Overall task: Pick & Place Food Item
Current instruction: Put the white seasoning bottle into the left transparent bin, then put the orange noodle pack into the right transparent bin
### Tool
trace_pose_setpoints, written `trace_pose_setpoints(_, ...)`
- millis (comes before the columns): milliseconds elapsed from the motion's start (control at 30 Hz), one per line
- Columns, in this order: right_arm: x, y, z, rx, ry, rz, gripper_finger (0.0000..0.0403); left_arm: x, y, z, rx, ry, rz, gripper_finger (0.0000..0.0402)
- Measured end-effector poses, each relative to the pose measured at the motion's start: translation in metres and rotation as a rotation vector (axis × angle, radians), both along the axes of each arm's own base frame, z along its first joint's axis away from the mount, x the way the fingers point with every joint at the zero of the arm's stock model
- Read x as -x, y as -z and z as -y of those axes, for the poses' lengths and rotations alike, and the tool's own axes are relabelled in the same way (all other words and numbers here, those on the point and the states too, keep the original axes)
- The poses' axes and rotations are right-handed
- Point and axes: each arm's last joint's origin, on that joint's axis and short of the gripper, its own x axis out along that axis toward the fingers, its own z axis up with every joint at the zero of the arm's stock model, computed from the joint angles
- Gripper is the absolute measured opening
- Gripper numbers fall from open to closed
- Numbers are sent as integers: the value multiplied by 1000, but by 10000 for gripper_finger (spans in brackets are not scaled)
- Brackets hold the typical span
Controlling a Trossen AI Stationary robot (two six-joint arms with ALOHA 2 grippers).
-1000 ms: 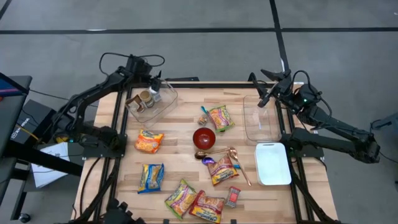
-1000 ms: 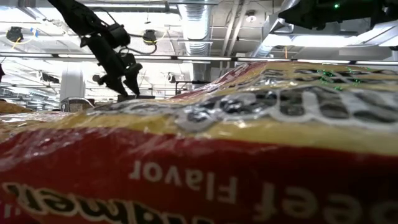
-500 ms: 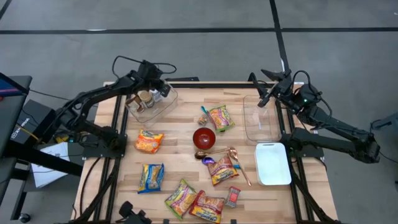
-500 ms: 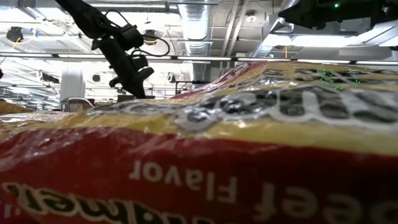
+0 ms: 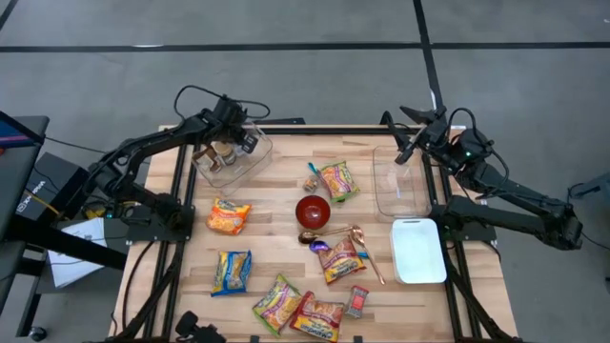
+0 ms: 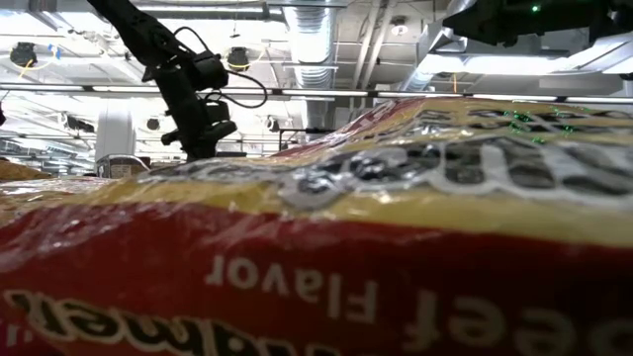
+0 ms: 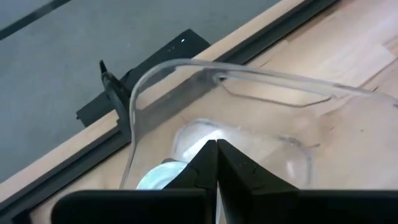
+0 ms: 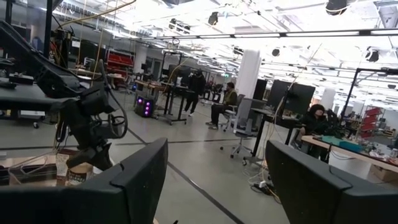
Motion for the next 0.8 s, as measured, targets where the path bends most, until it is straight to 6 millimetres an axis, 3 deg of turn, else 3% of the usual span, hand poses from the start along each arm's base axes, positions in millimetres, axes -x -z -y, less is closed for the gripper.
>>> trace_pose_setpoints(500,0,0,0,-3,-5,6,265,-4,-3,-3,-24,17,58,4)
trace_pose_setpoints(667,0,0,0,-4,-5,6,265,-10,-9,-5,-32,92,175,13)
trace_pose_setpoints(800,0,0,0,-4,-5,6,265,-15,-14,0,8,252,273,22)
